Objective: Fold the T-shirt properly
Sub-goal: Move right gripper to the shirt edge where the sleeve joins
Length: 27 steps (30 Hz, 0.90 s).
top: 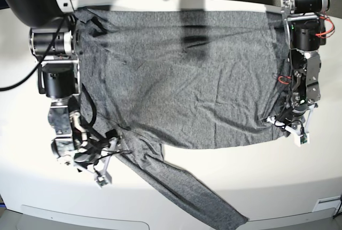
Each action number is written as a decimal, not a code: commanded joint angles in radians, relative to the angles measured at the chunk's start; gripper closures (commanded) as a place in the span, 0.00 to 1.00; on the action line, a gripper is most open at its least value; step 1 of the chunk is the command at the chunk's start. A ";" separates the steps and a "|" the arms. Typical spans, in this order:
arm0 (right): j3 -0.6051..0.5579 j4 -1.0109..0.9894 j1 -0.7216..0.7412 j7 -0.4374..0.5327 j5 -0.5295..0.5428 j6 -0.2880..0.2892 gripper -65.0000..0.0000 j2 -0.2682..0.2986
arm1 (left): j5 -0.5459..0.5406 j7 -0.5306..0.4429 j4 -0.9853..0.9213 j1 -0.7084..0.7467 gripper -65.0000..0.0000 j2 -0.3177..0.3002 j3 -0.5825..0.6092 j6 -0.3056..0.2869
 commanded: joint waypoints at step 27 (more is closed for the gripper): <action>0.106 -0.039 -0.058 0.011 0.031 -0.217 0.56 0.010 | 0.000 0.014 0.011 -0.019 1.00 -0.006 0.000 -0.003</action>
